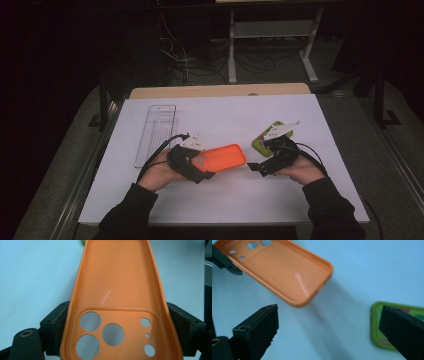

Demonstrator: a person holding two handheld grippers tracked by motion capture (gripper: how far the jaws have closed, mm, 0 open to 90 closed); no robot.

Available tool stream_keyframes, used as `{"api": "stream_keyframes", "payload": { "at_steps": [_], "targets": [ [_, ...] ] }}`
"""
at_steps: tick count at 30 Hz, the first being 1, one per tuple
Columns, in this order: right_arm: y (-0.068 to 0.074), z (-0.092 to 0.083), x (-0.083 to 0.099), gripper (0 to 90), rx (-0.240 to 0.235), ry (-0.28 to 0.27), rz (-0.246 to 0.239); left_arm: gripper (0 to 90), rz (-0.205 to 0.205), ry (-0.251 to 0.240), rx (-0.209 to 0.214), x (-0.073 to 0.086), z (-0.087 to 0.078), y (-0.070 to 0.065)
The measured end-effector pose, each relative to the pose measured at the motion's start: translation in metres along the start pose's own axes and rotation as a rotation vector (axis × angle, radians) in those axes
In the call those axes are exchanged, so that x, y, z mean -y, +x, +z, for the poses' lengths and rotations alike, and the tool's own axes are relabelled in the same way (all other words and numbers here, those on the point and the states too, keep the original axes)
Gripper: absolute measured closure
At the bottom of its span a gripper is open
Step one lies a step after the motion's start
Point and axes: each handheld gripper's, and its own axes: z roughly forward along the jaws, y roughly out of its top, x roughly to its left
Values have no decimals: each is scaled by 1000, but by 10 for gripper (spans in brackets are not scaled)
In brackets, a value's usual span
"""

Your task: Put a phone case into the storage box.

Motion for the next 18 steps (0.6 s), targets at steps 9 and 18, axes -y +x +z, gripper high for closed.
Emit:
{"api": "stream_keyframes", "payload": {
  "at_steps": [9, 18],
  "targets": [
    [6, 2, 40, 12, 86, -57, 113, 159, -54, -7, -61, -1, -2, 3],
    [4, 3, 43, 10, 121, -108, 118, 159, -79, -17, -92, -1, -7, 9]
  ]
}}
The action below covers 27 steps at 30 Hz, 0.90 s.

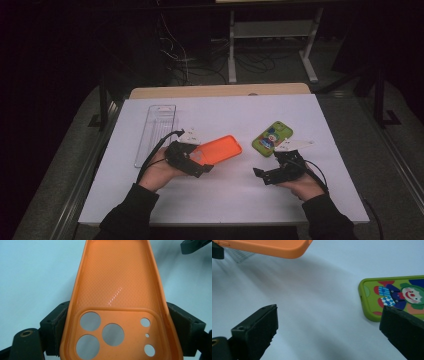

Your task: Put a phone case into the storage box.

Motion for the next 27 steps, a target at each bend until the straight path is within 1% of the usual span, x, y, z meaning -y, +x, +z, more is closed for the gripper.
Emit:
{"api": "stream_keyframes", "payload": {
  "at_steps": [1, 2, 3, 4, 5, 6, 7, 9, 11, 13, 15, 16, 17, 18, 19, 20, 21, 22, 23, 24, 25, 27],
  "targets": [
    [-1, 1, 0, 10, 1, -1, 6, 159, -15, -9, 0, 0, 0, 0],
    [-1, 1, 0, 10, 5, 2, 5, 159, -18, -6, -4, 0, 0, 1],
    [-1, 2, 0, 10, 12, 2, 0, 159, -42, -15, -1, 1, -1, 0],
    [0, 2, 0, 10, 18, 3, 1, 159, -34, -16, -2, 1, -1, 1],
    [0, 2, -1, 10, 21, 3, 2, 159, -42, -16, 1, 0, -2, 0],
    [1, 2, -1, 11, 26, -2, 1, 159, -37, -14, 1, 0, -2, 0],
    [1, 1, -1, 11, 33, -10, -8, 159, -32, -13, -1, 0, -2, 0],
    [2, 2, -2, 11, 39, -21, -22, 159, -48, -22, -2, 0, -2, 0],
    [4, 2, -1, 11, 41, -15, -25, 159, -45, -23, -2, 0, -3, 0],
    [5, 3, -1, 11, 57, -12, -50, 159, -38, -22, 3, -1, -3, 1],
    [7, 4, -1, 11, 60, -12, -66, 159, -44, -25, 4, -1, -2, 0],
    [8, 4, -1, 12, 59, -14, -60, 159, -36, -22, 6, -1, -2, 1],
    [8, 5, -1, 11, 65, -16, -73, 159, -31, -16, 5, -1, -2, 1],
    [10, 5, -1, 11, 72, -13, -78, 159, -41, -23, 6, -1, -2, 0],
    [10, 6, -1, 11, 74, -13, -82, 159, -39, -21, 6, -1, -2, 1],
    [11, 6, -1, 11, 83, -6, -109, 159, -34, -15, 6, -1, -2, 1],
    [11, 7, -1, 11, 93, -3, -129, 159, -40, -16, 9, -1, -2, 0],
    [10, 7, 0, 11, 107, 4, -176, 159, -43, -18, 9, -1, -2, 0],
    [12, 8, -1, 11, 105, 0, -168, 159, -41, -16, 10, -1, -2, 0],
    [13, 8, 0, 11, 113, 0, -192, 159, -40, -14, 10, -1, -1, -1],
    [15, 9, 0, 11, 117, -5, -196, 159, -43, -17, 10, -1, -1, -1],
    [17, 9, 0, 11, 131, -5, -220, 159, -40, -13, 11, -1, 0, -1]
  ]
}}
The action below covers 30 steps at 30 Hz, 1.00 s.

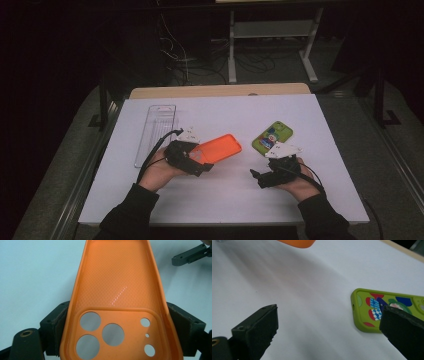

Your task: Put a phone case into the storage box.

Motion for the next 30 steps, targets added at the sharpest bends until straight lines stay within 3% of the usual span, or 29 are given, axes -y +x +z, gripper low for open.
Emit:
{"api": "stream_keyframes", "payload": {
  "at_steps": [6, 7, 8, 12, 16, 24, 30],
  "targets": [
    [7, 0, -1, 11, 35, -6, -48, 159, -16, -7, 3, 0, 1, -1],
    [7, 0, -2, 11, 46, -12, -59, 159, 7, 14, 3, 0, -1, 0],
    [9, 0, -2, 11, 59, -11, -74, 159, 4, 12, 3, 0, 0, 0],
    [13, 1, -2, 11, 103, -13, -155, 159, 5, 11, 5, 0, 0, 0],
    [17, 1, -2, 11, 113, -26, -208, 159, 12, 13, 4, 0, 0, 0],
    [26, 3, -2, 11, 180, -24, -389, 159, 16, 16, 6, 0, 0, 0],
    [31, 3, -3, 11, 223, -28, -468, 159, 26, 17, 6, 0, 0, 1]
  ]
}}
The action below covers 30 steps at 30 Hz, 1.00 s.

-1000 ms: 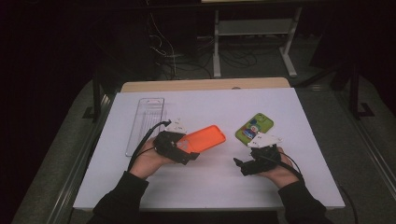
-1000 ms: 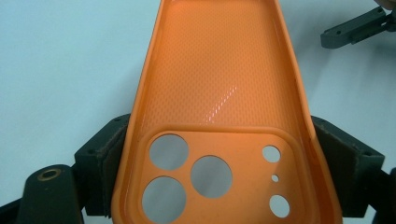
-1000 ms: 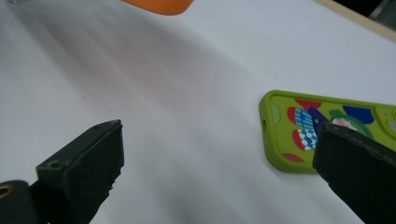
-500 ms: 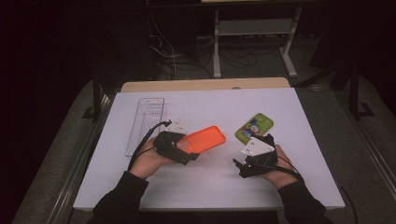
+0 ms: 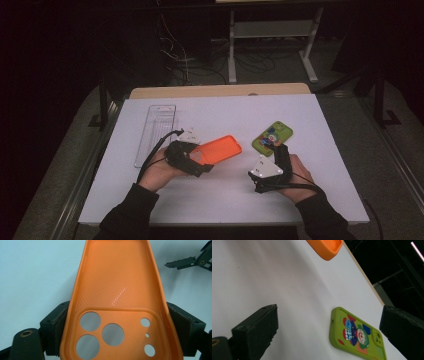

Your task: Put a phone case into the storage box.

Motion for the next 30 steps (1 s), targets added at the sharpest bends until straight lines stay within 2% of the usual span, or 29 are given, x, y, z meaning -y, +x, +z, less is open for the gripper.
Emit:
{"api": "stream_keyframes", "payload": {
  "at_steps": [7, 9, 10, 11, 14, 17, 18, 20, 21, 22, 23, 24, 25, 27, 28, 30],
  "targets": [
    [7, -1, -4, 11, 77, -8, -78, 159, -1, -2, 3, 0, -1, 1],
    [8, -1, -5, 11, 98, -10, -110, 159, -11, -5, 6, 0, -1, 0],
    [7, -2, -5, 11, 98, -5, -153, 159, -10, -3, 6, 0, -1, 1],
    [8, -2, -5, 11, 103, -3, -165, 159, -23, -14, 6, 0, 0, -1],
    [9, -3, -6, 12, 126, -6, -205, 159, -19, -16, 4, 0, 1, -1],
    [9, -3, -6, 11, 156, -11, -272, 159, -45, -20, 6, 0, 3, -3],
    [10, -4, -6, 11, 155, -4, -264, 159, -54, -26, 8, 0, 4, -4],
    [13, -3, -7, 11, 172, -13, -264, 159, -44, -17, 8, -1, 3, -3],
    [13, -2, -7, 11, 180, -14, -277, 159, -21, -12, 2, -1, 3, -1],
    [14, -1, -8, 11, 187, -16, -296, 159, -31, -15, 3, -1, 3, -1],
    [14, -2, -8, 11, 199, -6, -332, 159, -13, -6, 0, -1, 2, 0],
    [14, -1, -9, 12, 207, -9, -364, 159, -15, -4, 0, -1, 1, 0],
    [16, -1, -10, 12, 212, -8, -361, 159, -18, -4, 2, 0, 1, -1],
    [18, -1, -12, 12, 224, -13, -392, 159, -29, -8, 3, 0, 1, -1],
    [19, 0, -13, 12, 228, -20, -407, 159, -10, 6, 5, 0, 0, 0],
    [21, 1, -16, 12, 236, -23, -441, 159, -36, -18, 6, 0, 1, -2]
  ]
}}
